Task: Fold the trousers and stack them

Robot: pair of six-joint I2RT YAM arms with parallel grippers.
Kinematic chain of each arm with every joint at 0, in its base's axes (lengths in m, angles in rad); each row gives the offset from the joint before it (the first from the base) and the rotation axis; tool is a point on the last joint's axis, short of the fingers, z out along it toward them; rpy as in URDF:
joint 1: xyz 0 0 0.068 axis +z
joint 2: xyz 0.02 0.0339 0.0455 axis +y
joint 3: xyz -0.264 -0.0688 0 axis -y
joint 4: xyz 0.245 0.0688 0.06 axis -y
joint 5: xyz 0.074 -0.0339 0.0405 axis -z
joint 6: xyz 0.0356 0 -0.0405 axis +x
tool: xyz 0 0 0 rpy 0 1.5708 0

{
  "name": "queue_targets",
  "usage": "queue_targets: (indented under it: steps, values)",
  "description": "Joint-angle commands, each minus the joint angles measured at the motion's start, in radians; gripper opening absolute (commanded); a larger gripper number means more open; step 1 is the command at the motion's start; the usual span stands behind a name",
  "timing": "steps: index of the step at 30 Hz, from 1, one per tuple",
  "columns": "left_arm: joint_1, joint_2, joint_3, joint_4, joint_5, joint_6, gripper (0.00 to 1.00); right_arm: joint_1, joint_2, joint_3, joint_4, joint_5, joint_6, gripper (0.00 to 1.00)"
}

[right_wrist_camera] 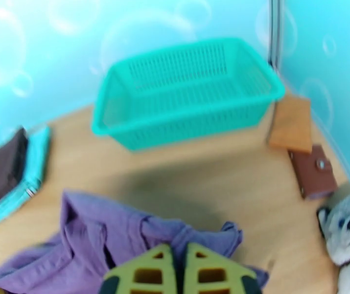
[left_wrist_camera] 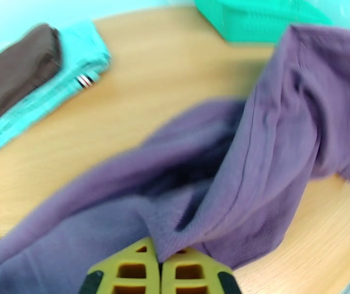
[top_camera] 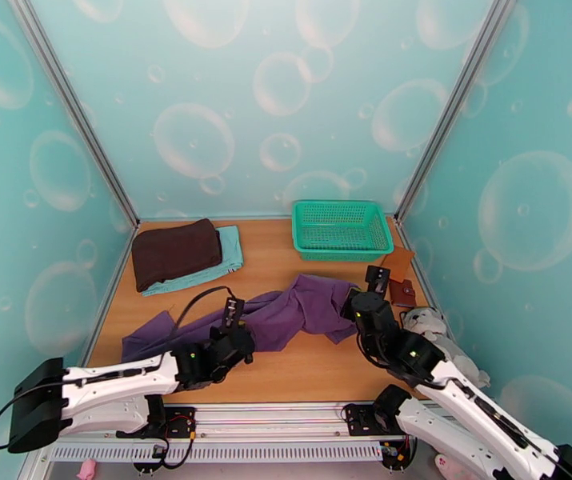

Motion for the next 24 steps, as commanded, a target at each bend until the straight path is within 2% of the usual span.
queue_targets:
  steps: [1,2,5,14,17,21,24]
  values:
    - [0.014,-0.143,0.030,-0.163,-0.121,-0.040,0.00,-0.011,-0.050,0.060,0.053,-0.004,-0.149,0.00]
    - [0.017,-0.188,0.046,-0.200,-0.171,-0.050,0.00,-0.013,-0.061,0.077,0.041,-0.010,-0.155,0.00]
    - [0.017,-0.304,0.084,-0.273,-0.218,-0.059,0.00,-0.014,-0.076,0.133,-0.006,-0.069,-0.154,0.00]
    - [0.013,-0.493,0.169,-0.326,-0.289,-0.067,0.00,-0.014,-0.217,0.211,-0.031,-0.280,-0.147,0.00]
    - [0.012,-0.538,0.215,-0.305,-0.321,-0.021,0.00,-0.014,-0.242,0.264,-0.052,-0.315,-0.147,0.00]
    - [0.012,-0.598,0.291,-0.210,-0.366,0.107,0.00,-0.014,-0.231,0.344,-0.069,-0.332,-0.187,0.00]
    - [0.012,-0.642,0.344,-0.129,-0.365,0.205,0.00,-0.014,-0.236,0.382,-0.026,-0.420,-0.196,0.00]
